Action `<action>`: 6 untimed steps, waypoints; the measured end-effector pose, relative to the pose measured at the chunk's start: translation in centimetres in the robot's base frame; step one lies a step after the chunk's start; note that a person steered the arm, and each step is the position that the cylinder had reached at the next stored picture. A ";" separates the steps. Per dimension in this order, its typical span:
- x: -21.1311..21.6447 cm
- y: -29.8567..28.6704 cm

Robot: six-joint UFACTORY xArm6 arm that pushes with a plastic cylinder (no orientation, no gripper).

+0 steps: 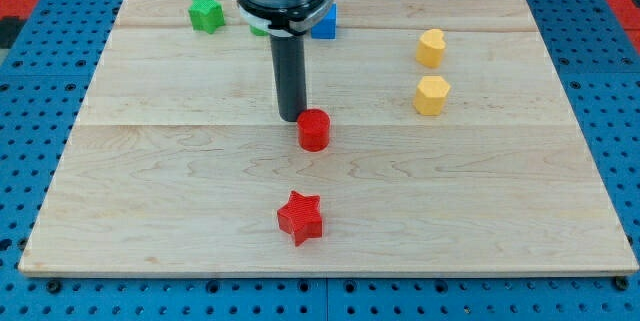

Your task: Move the red circle vertically below the yellow pentagon

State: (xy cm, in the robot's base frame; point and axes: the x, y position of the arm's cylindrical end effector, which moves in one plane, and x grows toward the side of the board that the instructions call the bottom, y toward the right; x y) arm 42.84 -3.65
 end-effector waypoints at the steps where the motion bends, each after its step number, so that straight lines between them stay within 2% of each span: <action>1: -0.1 -4.5; 2: -0.1 -7.5; 3: 0.4 -7.9; 4: 2.9 -7.5; 5: 4.3 -4.5; 6: 4.2 -3.6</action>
State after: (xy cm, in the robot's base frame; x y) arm 47.05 -7.29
